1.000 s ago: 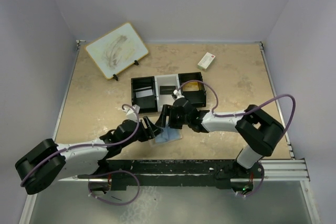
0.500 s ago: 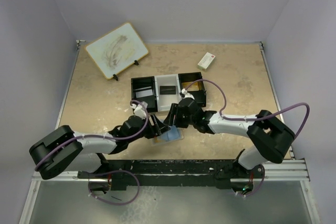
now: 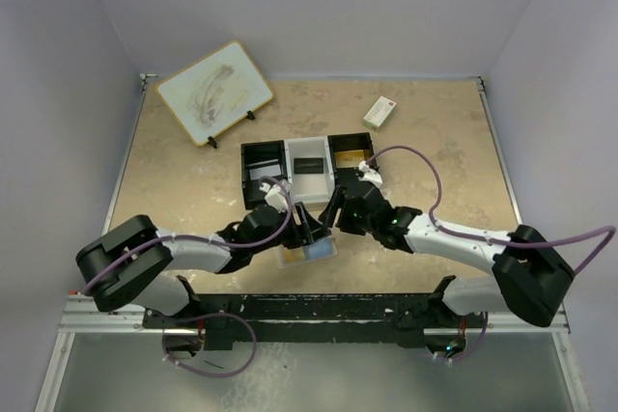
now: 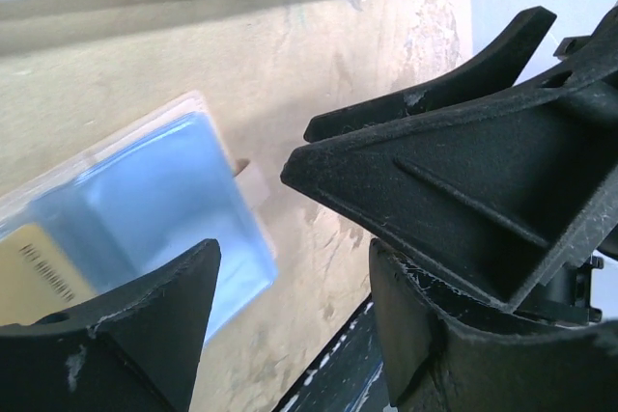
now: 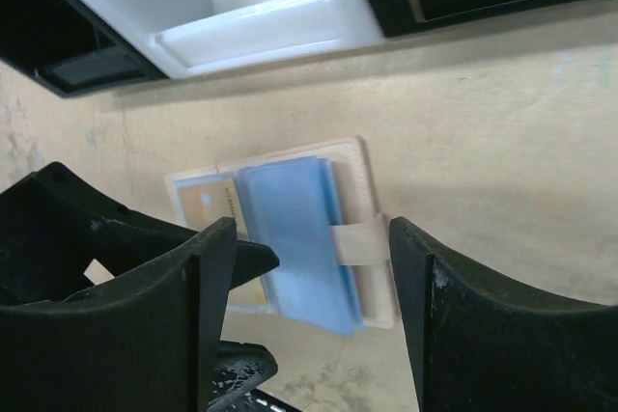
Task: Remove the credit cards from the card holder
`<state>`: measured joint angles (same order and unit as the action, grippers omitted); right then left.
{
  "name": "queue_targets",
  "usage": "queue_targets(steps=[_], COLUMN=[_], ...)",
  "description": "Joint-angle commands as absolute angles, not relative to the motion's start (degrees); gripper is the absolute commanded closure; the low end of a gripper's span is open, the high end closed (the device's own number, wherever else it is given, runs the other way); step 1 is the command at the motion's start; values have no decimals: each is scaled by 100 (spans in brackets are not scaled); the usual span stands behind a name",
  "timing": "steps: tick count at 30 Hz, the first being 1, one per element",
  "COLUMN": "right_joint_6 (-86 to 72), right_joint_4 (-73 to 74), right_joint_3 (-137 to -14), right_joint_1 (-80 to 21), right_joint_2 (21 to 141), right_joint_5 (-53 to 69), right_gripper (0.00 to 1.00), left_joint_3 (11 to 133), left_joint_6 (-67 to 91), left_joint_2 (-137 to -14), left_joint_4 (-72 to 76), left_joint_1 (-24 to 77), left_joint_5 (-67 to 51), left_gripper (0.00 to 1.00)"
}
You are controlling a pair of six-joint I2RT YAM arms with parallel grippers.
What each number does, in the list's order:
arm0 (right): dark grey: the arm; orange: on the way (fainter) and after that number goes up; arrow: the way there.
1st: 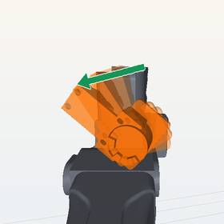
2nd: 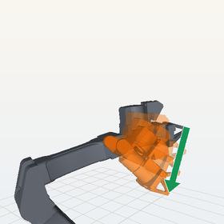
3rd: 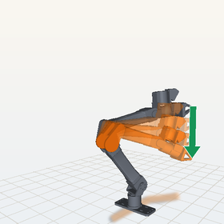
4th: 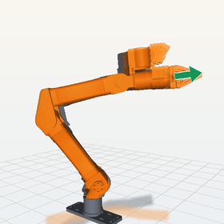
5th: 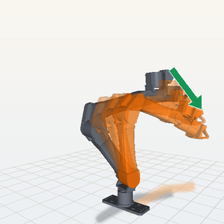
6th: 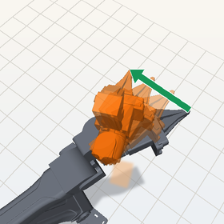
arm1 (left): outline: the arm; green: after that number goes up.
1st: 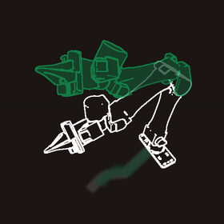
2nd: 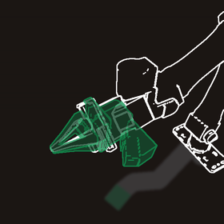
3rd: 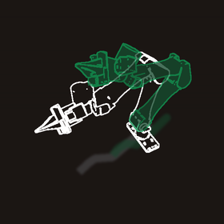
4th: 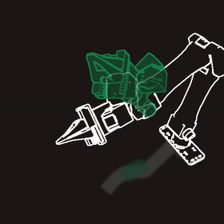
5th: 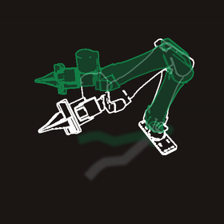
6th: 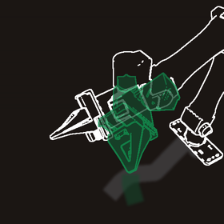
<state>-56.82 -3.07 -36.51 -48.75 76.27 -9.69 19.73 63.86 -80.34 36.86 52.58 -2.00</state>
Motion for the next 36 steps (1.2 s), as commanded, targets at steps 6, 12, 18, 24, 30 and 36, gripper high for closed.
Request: queue_targets(steps=[6,12,18,24,30,36], right_joint_6=[-5918,-5524,-4998,-4984,-5197,-5335], right_joint_4=[-77,-1365,-2486,-3410,-4024,-3867], right_joint_3=[-3037,-2663,-2720,-2871,-2999,-3076], right_joint_1=[-4659,-4664,-4685,-4768,-4994,-5060], right_joint_2=[6358,6101,6565,7384,8642,9183], right_joint_5=[-1378,-385,428,1261,1764,1620], right_gripper=[39,44,48,54,62,68], left_joint_3=[2530,2572,2448,2232,2088,2151], left_joint_6=[6231,5740,5812,6103,6245,6156], left_joint_2=[-8370,-6382,-4973,-4440,-4856,-5499], left_joint_4=[3838,1533,-1006,-1565,-851,-320], left_joint_1=[5650,5678,5668,5662,5669,5669], left_joint_5=[2,1127,2894,3051,2659,2215], left_gripper=[39,39,39,39,49,55])
